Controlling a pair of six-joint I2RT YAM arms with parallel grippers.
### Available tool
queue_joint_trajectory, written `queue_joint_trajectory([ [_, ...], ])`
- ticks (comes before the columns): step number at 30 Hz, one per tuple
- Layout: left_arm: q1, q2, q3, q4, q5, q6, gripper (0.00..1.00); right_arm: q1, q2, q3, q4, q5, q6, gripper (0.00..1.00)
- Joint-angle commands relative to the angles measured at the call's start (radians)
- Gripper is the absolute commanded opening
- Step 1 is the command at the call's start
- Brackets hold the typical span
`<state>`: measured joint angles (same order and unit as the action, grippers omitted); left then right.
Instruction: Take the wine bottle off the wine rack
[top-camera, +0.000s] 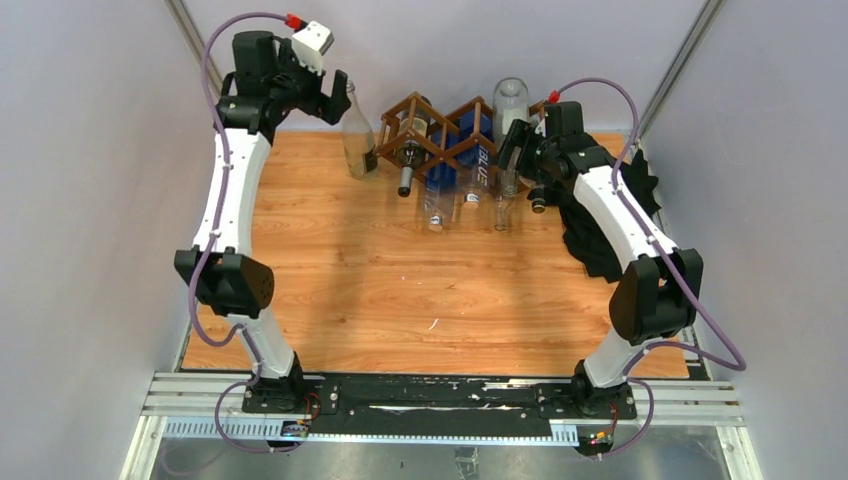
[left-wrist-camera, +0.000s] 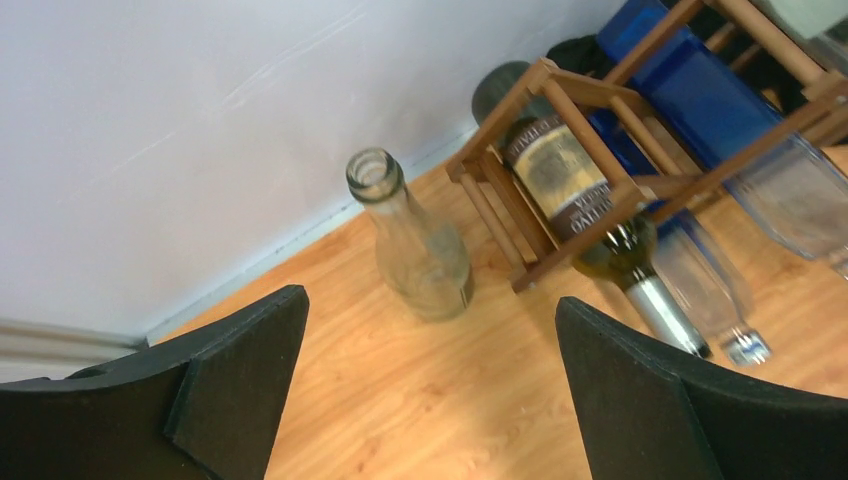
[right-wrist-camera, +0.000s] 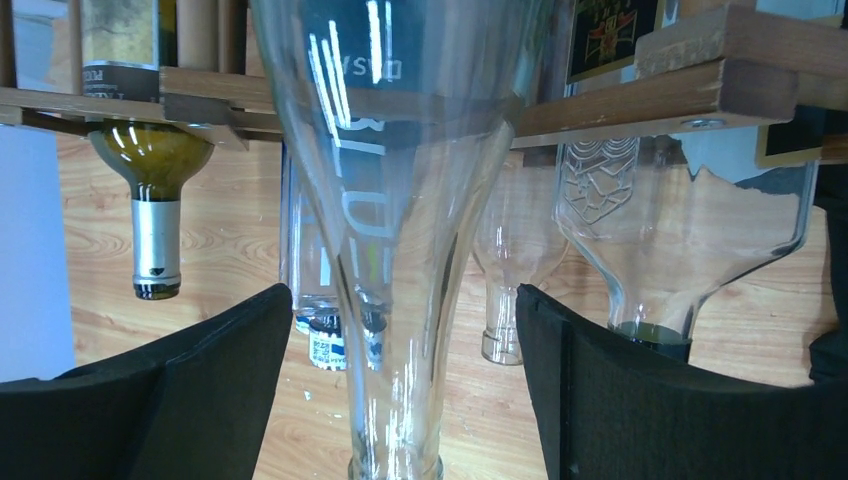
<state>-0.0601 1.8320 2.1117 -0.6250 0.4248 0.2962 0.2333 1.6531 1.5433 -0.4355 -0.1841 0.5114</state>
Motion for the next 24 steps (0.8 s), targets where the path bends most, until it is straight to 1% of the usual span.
queue_joint_trajectory([
  [1,0.009,-0.092,0.000,-0.231,-0.014,0.019,1.00,-0.014,0.030,-0.039,0.030,-0.005,0.025,0.84],
  [6,0.012,-0.189,-0.083,-0.297,-0.013,0.023,1.00,-0.013,0.036,-0.064,0.034,-0.012,0.048,0.70],
  [8,0.013,-0.220,-0.113,-0.320,-0.019,0.028,1.00,-0.011,0.032,-0.083,0.050,-0.026,0.060,0.63],
  [10,0.015,-0.250,-0.145,-0.339,-0.026,0.035,1.00,-0.012,0.025,-0.099,0.057,-0.028,0.074,0.53],
  [11,0.016,-0.275,-0.174,-0.346,-0.029,0.040,1.00,-0.012,0.019,-0.106,0.062,-0.032,0.079,0.46],
  [12,0.018,-0.294,-0.199,-0.347,-0.033,0.043,1.00,-0.012,0.014,-0.111,0.065,-0.033,0.082,0.37],
  [14,0.018,-0.329,-0.247,-0.347,-0.035,0.049,1.00,-0.012,-0.002,-0.107,0.058,-0.028,0.084,0.14],
  [15,0.018,-0.343,-0.267,-0.347,-0.033,0.047,1.00,-0.013,-0.013,-0.105,0.055,-0.026,0.085,0.06],
  [16,0.019,-0.354,-0.287,-0.347,-0.030,0.041,1.00,-0.012,-0.027,-0.101,0.056,-0.024,0.084,0.00],
  [20,0.018,-0.392,-0.362,-0.347,-0.010,0.022,1.00,-0.012,-0.093,-0.102,0.058,-0.034,0.078,0.00],
  [24,0.018,-0.432,-0.441,-0.347,0.024,0.050,1.00,-0.012,-0.166,-0.113,0.064,-0.064,0.068,0.00],
])
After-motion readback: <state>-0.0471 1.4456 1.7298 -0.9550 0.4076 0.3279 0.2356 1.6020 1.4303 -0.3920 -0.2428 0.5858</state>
